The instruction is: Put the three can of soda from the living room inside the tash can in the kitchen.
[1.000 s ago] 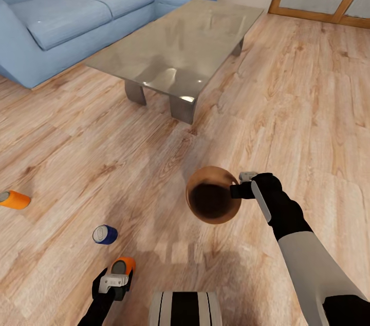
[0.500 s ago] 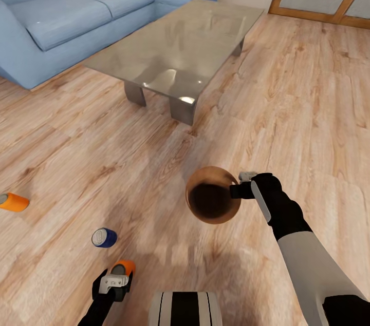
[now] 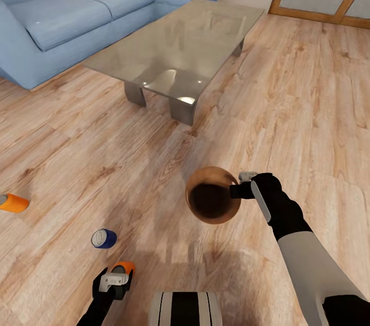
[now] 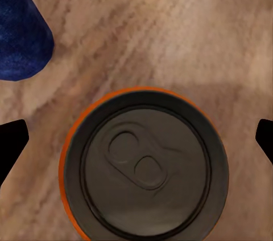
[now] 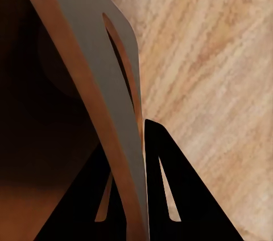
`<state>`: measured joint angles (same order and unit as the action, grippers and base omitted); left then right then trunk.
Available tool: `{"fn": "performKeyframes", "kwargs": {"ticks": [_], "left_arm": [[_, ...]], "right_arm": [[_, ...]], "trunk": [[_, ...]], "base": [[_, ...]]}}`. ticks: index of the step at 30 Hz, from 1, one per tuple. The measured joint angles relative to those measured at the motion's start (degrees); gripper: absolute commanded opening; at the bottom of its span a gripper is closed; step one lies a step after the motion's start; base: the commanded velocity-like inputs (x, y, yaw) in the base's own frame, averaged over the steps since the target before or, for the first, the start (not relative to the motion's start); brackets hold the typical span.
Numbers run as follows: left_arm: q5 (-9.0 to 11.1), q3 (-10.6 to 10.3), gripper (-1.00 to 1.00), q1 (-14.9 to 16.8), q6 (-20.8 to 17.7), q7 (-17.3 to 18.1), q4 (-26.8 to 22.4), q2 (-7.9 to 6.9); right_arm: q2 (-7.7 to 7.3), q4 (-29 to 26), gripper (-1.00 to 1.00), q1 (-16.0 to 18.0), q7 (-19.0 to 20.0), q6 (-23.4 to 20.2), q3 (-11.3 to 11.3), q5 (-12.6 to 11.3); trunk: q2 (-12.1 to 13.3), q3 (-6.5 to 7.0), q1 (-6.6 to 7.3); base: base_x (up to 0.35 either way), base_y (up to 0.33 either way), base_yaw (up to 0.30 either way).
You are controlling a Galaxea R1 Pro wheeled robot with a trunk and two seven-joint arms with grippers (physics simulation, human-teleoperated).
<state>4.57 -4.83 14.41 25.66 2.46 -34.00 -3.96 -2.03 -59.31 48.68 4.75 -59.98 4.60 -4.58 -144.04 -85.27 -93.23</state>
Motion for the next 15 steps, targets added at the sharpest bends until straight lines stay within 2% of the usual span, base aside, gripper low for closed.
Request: {"fn": "performKeyframes", "kwargs": {"ticks": [12, 15], "left_arm": [[0.0, 0.0, 1.0, 0.0, -0.2, 0.1, 0.0, 0.0], [0.0, 0.0, 1.0, 0.0, -0.2, 0.1, 0.0, 0.0]], "right_arm": [[-0.04, 0.0, -1.0, 0.0, 0.0, 0.0, 0.0, 0.0], [-0.01, 0.0, -1.0, 0.0, 0.0, 0.0, 0.0, 0.0]], "trunk": [[0.0, 0.0, 0.0], [0.0, -0.66, -0.08]], "base": [[0.0, 0.0, 0.0], [0.0, 0.0, 0.0]]}}
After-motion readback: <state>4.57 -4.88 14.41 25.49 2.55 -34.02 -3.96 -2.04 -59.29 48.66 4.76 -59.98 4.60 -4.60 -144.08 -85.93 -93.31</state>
